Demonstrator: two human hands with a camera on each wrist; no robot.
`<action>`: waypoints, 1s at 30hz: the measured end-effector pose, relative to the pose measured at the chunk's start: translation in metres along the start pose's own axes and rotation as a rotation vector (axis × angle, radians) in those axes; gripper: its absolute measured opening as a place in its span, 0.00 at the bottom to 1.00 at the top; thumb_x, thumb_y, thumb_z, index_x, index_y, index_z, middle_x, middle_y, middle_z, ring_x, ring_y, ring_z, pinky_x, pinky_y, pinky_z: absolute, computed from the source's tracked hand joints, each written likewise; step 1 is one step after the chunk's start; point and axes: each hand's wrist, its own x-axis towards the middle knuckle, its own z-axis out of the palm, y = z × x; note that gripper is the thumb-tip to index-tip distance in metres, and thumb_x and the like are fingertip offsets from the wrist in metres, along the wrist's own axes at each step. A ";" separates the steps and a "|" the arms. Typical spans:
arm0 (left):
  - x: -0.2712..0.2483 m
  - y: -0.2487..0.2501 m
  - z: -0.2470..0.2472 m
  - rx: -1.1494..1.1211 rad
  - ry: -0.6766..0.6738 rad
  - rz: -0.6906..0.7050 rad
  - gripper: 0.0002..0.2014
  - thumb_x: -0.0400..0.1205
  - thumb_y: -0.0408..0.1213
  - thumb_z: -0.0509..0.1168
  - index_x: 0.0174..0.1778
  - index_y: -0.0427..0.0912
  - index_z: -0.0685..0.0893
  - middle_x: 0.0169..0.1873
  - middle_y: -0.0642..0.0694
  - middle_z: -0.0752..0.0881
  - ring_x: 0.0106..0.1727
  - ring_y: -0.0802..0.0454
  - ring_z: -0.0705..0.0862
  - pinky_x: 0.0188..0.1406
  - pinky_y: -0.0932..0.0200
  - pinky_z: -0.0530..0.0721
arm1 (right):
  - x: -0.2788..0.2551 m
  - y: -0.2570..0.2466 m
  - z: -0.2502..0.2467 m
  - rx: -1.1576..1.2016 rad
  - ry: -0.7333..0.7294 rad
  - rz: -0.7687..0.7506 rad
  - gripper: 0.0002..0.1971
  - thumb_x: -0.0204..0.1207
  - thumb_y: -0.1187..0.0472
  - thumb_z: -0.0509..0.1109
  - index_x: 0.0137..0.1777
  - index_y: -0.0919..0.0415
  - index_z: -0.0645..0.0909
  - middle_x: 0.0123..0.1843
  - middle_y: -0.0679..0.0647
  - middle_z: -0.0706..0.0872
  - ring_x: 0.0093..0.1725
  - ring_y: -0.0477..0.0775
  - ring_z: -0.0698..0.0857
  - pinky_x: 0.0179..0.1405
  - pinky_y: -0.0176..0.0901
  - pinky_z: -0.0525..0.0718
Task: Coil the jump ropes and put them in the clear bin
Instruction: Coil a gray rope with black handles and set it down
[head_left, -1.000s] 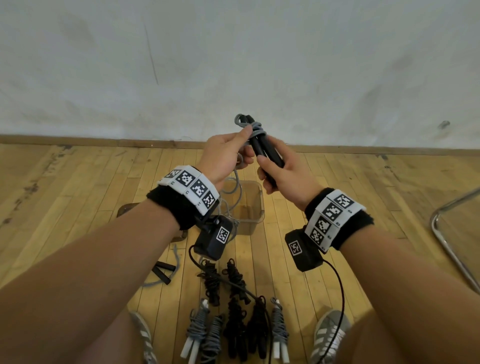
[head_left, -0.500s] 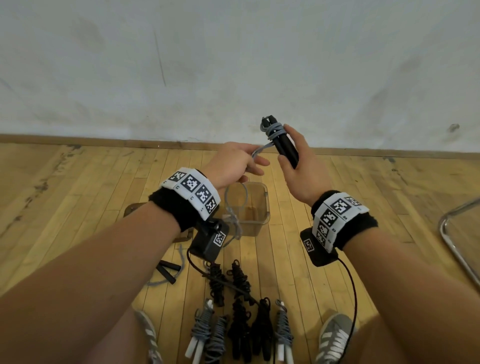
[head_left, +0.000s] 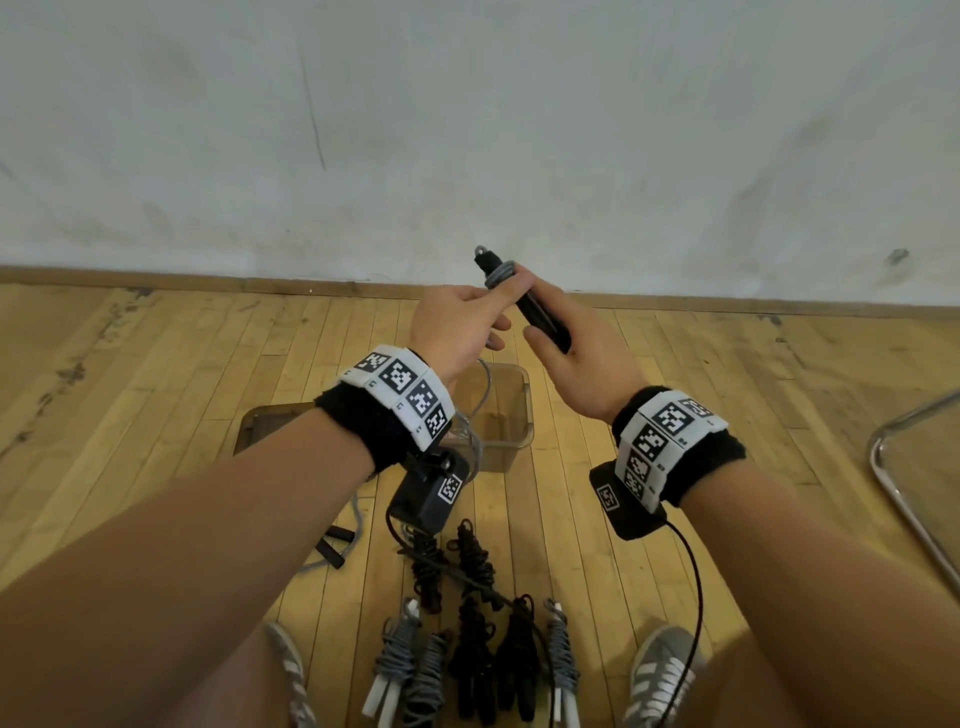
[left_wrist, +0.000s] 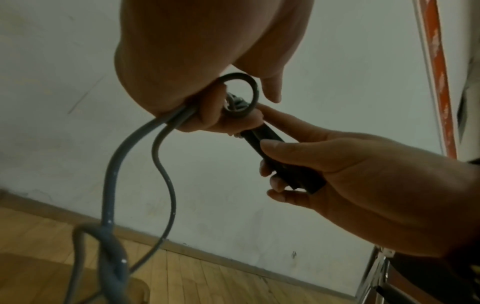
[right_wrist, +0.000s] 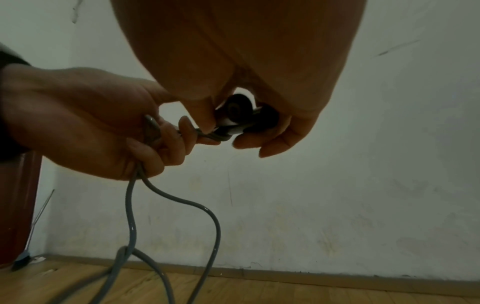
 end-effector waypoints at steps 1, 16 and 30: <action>0.000 -0.001 0.001 -0.013 0.022 -0.007 0.23 0.77 0.61 0.75 0.48 0.43 0.93 0.31 0.53 0.87 0.25 0.59 0.83 0.35 0.62 0.79 | 0.000 -0.002 -0.001 -0.001 0.004 -0.010 0.30 0.87 0.62 0.65 0.87 0.47 0.65 0.69 0.47 0.86 0.63 0.48 0.84 0.63 0.51 0.84; 0.009 -0.005 0.000 -0.089 -0.047 -0.030 0.16 0.86 0.46 0.71 0.36 0.40 0.87 0.26 0.50 0.81 0.24 0.56 0.77 0.22 0.65 0.71 | -0.002 -0.016 0.001 0.706 0.025 0.403 0.38 0.80 0.64 0.77 0.85 0.49 0.62 0.59 0.64 0.90 0.41 0.60 0.93 0.40 0.47 0.91; 0.010 -0.003 -0.013 0.104 -0.200 0.116 0.12 0.87 0.44 0.70 0.58 0.40 0.92 0.29 0.50 0.90 0.46 0.47 0.94 0.42 0.63 0.85 | 0.002 -0.001 -0.008 0.434 -0.011 0.231 0.34 0.85 0.64 0.71 0.87 0.46 0.63 0.36 0.47 0.84 0.28 0.45 0.81 0.29 0.41 0.82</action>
